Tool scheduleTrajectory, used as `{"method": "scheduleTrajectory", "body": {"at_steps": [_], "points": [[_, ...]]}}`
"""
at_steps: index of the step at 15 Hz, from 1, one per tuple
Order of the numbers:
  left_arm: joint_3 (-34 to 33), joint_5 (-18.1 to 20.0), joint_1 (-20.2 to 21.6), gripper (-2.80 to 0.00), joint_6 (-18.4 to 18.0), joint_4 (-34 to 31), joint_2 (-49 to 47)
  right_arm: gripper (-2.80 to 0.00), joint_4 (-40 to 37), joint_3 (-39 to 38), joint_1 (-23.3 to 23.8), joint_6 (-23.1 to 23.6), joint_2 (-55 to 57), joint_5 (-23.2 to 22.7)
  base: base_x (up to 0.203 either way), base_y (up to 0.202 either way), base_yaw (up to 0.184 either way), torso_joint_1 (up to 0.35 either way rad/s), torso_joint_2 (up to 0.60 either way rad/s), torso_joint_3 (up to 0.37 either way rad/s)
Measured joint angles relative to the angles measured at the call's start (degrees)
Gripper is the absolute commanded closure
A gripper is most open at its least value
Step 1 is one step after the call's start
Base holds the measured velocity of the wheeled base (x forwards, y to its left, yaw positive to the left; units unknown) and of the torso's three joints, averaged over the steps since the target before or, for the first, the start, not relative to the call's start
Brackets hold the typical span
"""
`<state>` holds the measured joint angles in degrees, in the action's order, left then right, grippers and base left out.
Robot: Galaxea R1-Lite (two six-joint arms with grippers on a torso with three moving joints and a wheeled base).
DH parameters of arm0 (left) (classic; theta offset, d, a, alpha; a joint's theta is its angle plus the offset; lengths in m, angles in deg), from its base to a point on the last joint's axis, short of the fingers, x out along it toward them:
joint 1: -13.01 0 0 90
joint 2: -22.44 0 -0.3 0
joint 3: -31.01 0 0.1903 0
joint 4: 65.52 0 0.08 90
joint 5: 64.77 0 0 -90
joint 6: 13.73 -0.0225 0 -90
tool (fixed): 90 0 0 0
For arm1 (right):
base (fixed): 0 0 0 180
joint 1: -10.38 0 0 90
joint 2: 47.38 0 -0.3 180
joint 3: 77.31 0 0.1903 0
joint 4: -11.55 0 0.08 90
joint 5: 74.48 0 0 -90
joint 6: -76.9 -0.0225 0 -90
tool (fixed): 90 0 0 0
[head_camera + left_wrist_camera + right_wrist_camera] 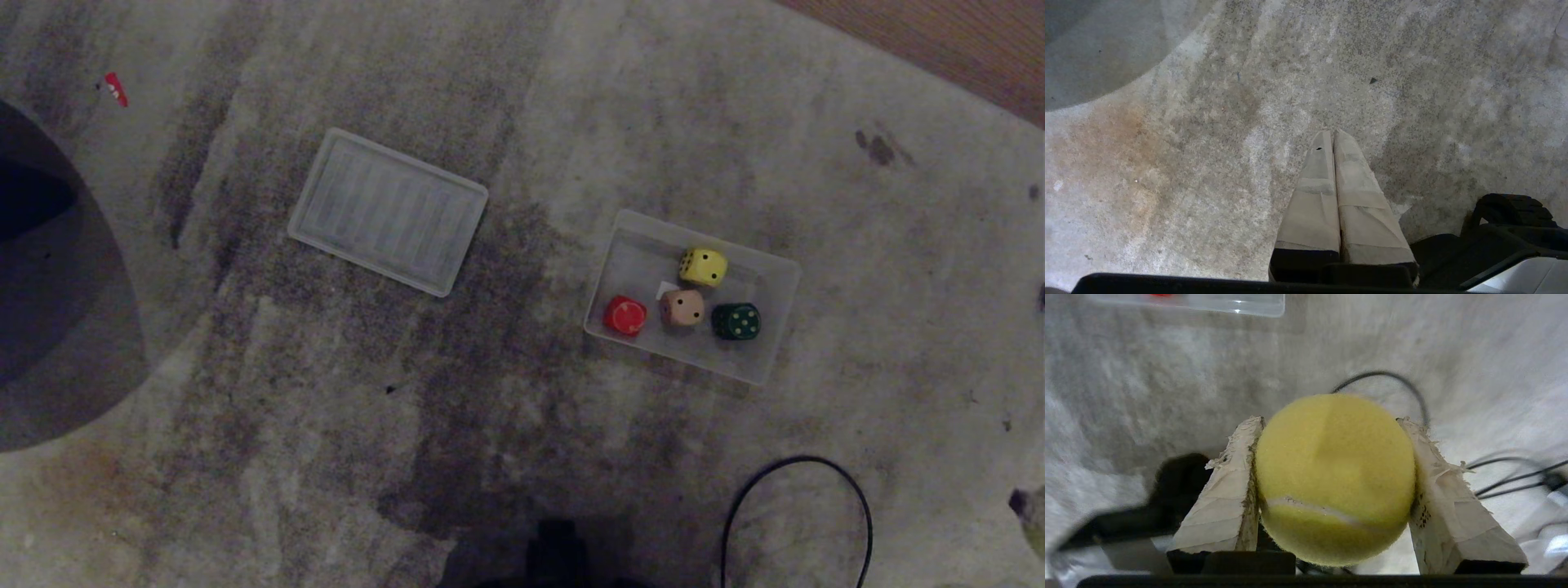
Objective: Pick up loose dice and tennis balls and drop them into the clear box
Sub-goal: Put the ball in the box
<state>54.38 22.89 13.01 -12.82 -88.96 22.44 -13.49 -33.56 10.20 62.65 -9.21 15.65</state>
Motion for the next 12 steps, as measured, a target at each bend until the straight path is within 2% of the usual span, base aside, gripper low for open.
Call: {"method": "scheduleTrajectory", "body": {"at_steps": [4,6,8,10,12], "points": [[0.0,0.0,0.0,0.00,0.0,0.0,0.0,0.00,18.3,3.8,-1.5,-8.3,24.6,0.1,0.000,0.000,0.000,0.000,0.00,0.000],[0.0,0.0,0.0,0.00,0.0,0.0,0.0,0.00,25.8,8.9,-2.9,-14.3,36.3,0.2,0.000,0.000,0.000,0.000,0.00,0.000],[0.0,0.0,0.0,0.00,0.0,0.0,0.0,0.00,30.1,16.0,-5.0,-20.2,46.5,0.3,0.000,0.000,0.000,0.000,0.00,0.000],[0.0,0.0,0.0,0.00,0.0,0.0,0.0,0.00,33.2,21.3,-7.4,-23.4,55.0,0.3,0.000,0.000,0.000,0.000,0.00,0.000],[0.0,0.0,0.0,0.00,0.0,0.0,0.0,0.00,39.0,24.4,-9.7,-24.4,61.9,0.3,0.000,0.000,0.000,0.000,0.00,0.000]]}}
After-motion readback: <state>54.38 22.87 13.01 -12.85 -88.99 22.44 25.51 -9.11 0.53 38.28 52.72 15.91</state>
